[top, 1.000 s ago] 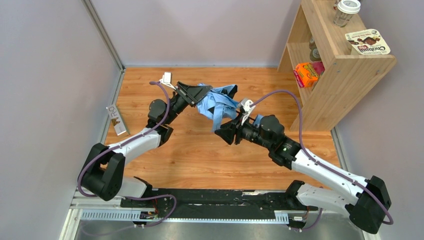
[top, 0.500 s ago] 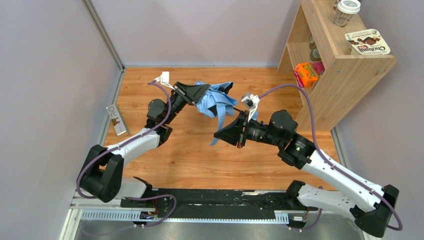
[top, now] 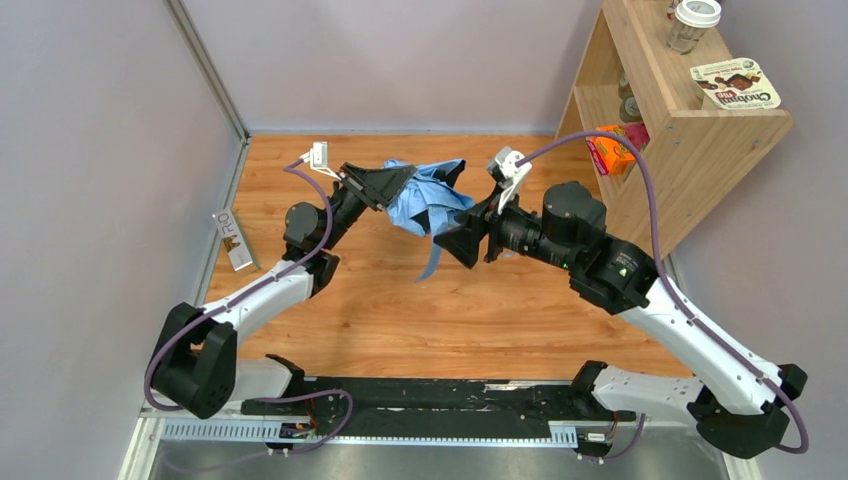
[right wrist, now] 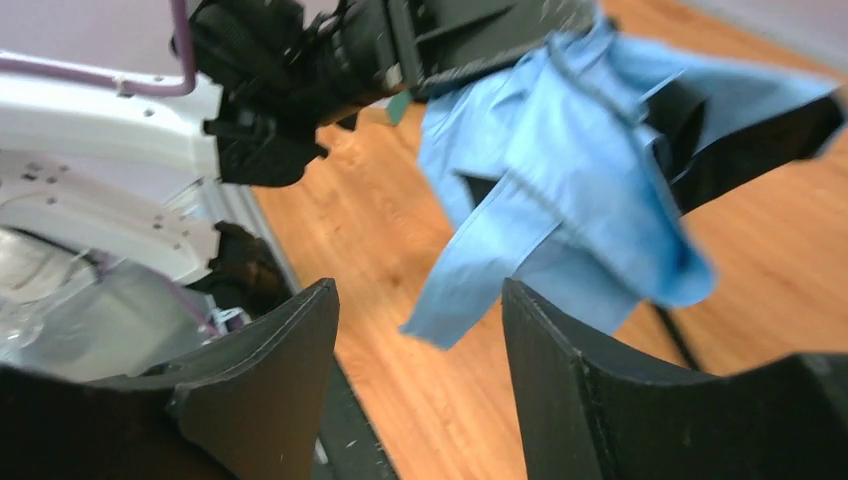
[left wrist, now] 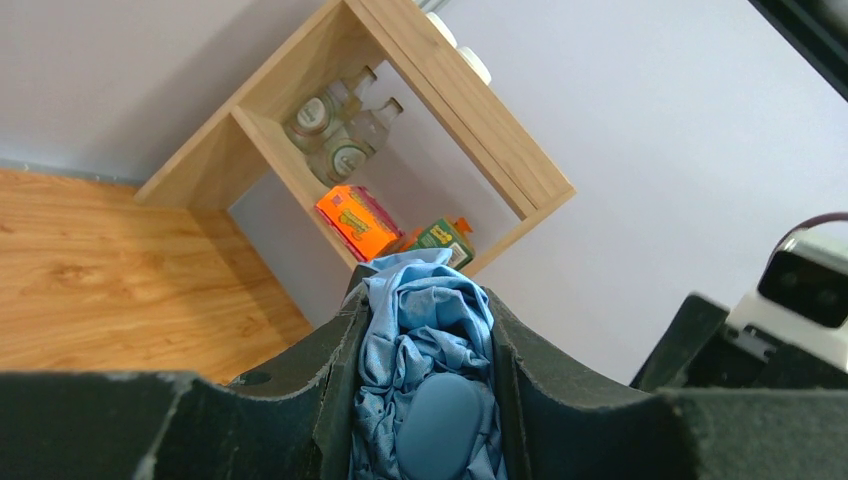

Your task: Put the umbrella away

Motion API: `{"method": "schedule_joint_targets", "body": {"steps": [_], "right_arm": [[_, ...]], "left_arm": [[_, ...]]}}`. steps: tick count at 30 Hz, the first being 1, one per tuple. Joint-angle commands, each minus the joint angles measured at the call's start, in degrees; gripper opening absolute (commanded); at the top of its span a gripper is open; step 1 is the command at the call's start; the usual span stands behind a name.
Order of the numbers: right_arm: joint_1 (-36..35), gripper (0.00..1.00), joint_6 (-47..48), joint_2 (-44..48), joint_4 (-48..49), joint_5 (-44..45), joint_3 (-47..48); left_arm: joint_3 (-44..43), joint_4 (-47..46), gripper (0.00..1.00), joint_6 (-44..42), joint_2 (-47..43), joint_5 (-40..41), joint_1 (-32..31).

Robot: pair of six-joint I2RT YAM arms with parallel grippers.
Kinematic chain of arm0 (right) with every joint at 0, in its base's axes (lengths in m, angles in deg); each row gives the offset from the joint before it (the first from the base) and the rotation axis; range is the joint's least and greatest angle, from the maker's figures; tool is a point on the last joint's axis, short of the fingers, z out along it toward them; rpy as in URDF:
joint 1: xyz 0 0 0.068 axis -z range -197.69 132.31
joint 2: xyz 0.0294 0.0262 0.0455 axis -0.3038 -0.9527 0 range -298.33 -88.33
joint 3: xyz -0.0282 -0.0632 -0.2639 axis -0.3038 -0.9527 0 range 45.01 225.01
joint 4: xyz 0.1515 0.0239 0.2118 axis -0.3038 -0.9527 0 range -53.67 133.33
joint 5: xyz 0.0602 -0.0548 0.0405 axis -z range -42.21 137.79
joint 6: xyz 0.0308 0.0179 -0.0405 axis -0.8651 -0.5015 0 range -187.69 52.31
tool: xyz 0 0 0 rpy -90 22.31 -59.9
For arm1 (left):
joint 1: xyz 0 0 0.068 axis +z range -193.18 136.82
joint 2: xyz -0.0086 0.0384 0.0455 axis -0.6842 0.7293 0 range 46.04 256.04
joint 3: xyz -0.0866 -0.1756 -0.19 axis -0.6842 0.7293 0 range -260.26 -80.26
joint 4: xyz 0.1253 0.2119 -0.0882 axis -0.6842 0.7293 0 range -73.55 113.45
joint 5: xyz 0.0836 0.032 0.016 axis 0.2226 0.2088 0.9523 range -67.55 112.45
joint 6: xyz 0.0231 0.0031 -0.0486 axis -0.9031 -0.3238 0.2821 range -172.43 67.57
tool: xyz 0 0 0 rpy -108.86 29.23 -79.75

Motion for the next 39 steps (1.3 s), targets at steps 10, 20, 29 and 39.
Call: {"method": "schedule_joint_targets", "body": {"steps": [10,20,29,39], "right_arm": [[-0.4,0.64,11.3,-11.8,-1.5,11.5,8.5],[0.0,0.63,7.8,-11.0,1.0,10.5,8.6],[0.5,0.97,-7.0,-2.3,2.7,1.5,2.2],[0.6,0.77,-11.1,9.8,18.2,-5.8,-21.3]], "left_arm": [[4.3,-6.6,0.00,5.2,-5.8,-5.1,0.2],[8.7,-16.7,0.00,7.1,-3.9,-9.4,0.1],[8.5,-20.4,0.00,4.9,-2.9,-7.3,0.1],[4.8,-22.8,0.00,9.2,0.1,-6.9,0.2]]}}
